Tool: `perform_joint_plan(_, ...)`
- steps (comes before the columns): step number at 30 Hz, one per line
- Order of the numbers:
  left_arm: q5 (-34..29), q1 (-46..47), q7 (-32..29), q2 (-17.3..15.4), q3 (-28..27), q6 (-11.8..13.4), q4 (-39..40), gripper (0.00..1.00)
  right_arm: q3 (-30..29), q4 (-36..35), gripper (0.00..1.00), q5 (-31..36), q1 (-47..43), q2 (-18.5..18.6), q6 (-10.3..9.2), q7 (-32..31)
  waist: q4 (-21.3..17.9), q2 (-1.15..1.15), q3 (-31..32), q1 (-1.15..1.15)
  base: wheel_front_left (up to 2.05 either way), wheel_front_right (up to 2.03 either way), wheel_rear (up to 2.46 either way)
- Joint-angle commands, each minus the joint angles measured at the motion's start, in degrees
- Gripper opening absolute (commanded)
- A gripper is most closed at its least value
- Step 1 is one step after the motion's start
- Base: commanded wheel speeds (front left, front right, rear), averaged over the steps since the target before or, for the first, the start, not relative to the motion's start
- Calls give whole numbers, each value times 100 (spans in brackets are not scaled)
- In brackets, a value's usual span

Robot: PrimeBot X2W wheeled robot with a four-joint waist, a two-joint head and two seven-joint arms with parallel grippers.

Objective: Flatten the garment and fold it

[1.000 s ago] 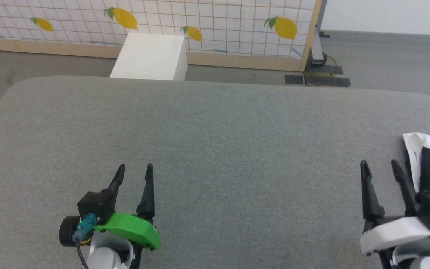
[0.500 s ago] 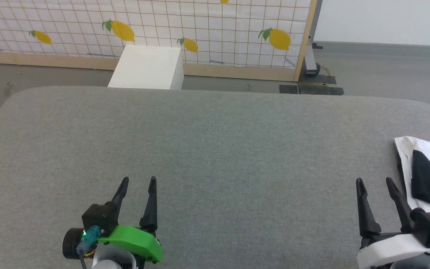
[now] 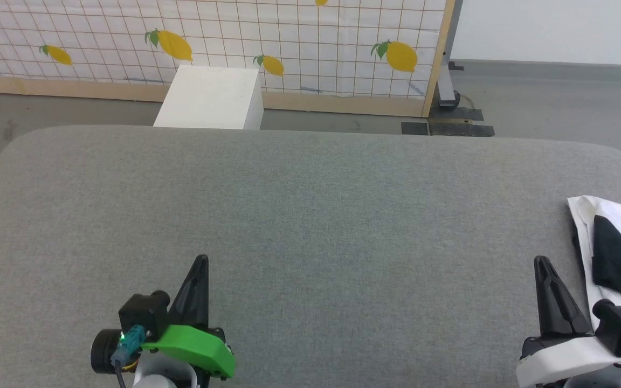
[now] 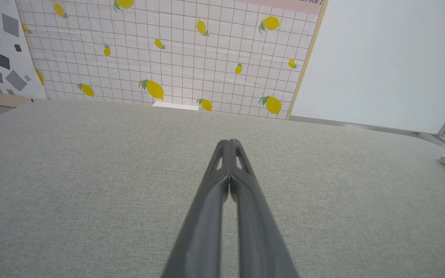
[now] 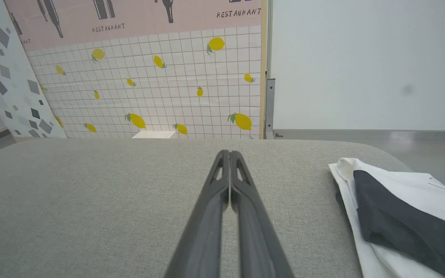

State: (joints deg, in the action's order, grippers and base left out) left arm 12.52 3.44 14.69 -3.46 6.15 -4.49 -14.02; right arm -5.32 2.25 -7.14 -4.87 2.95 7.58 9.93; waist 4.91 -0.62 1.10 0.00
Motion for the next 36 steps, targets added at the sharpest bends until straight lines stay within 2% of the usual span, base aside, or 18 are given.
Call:
perform_joint_plan(1, 0, 0, 0, 0, 0, 0, 0, 0, 1, 0, 0, 0, 0, 0, 0, 0, -1, 0, 0, 0, 0, 0, 0)
perform_joint_plan(36, -346, -95, -406, 16, -170, 124, 388, 0, 148, -62, 0, 197, 135, -2, -2, -274, -136, 17, -31, 0, 0, 0, 0)
